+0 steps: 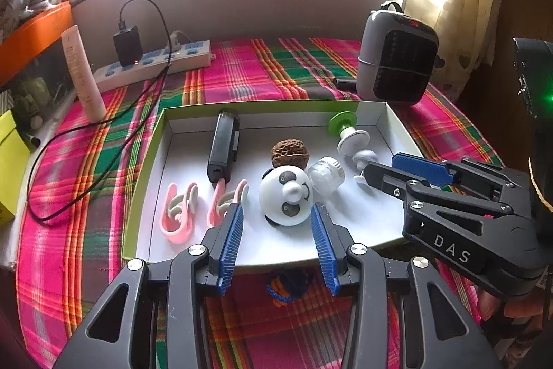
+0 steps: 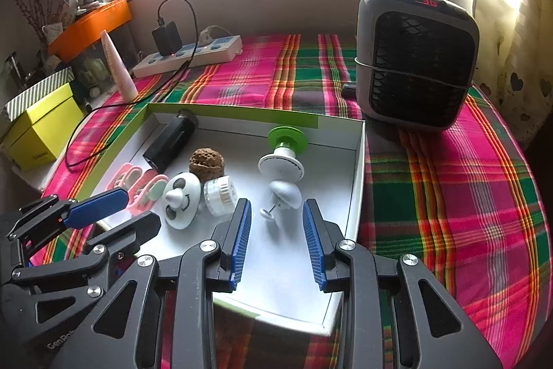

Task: Organize objects
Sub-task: 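Lower the white toy with the left tool while the right tool lowers and releases the white knob, then withdraw both tools from the box toward the blue cord and walnut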

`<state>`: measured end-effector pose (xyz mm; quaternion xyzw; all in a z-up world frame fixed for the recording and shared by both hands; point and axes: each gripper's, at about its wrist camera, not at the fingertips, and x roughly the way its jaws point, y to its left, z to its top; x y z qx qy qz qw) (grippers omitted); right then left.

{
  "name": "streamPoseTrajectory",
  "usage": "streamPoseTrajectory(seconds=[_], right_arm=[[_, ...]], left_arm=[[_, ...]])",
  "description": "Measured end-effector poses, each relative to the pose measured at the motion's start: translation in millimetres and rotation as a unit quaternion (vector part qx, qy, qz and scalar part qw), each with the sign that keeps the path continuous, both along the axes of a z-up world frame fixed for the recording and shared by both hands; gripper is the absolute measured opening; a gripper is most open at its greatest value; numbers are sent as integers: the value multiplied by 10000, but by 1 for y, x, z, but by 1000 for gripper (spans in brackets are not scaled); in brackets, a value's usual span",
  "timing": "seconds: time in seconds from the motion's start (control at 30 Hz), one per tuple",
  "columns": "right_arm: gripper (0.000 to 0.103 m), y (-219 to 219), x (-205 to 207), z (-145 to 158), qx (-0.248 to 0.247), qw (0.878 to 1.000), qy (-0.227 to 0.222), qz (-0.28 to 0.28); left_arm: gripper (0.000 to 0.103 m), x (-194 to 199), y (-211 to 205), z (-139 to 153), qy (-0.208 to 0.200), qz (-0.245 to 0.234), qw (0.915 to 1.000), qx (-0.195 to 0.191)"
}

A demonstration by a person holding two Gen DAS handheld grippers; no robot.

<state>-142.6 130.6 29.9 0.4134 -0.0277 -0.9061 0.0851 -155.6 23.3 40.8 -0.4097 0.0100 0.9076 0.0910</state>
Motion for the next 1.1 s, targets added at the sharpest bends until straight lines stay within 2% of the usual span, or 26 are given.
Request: streamPoseTrajectory(seconds=[0.47, 1.1], right_arm=[[32, -8, 25, 10, 79, 9997, 217, -18], [32, -11, 57, 17, 42, 9993, 369, -79]], left_arm=[[40, 25, -9, 7, 109, 159, 9997, 124], [40, 51, -22, 11, 164, 363, 9992, 49]])
